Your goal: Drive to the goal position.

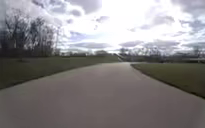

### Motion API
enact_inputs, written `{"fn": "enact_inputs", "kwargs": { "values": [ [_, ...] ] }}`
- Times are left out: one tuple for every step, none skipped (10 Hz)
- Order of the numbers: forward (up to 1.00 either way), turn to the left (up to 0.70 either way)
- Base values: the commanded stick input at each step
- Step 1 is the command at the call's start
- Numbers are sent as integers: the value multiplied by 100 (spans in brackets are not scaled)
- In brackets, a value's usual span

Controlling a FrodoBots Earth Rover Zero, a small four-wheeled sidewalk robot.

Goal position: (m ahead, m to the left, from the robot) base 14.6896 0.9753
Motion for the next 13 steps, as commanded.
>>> {"fn": "enact_inputs", "kwargs": {
  "values": [
    [98, 0],
    [98, 0],
    [98, 0],
    [98, 0],
    [98, 0],
    [98, 0],
    [98, 0],
    [98, 0],
    [98, 0],
    [98, 0],
    [98, 0],
    [98, -1],
    [98, -3]
  ]
}}
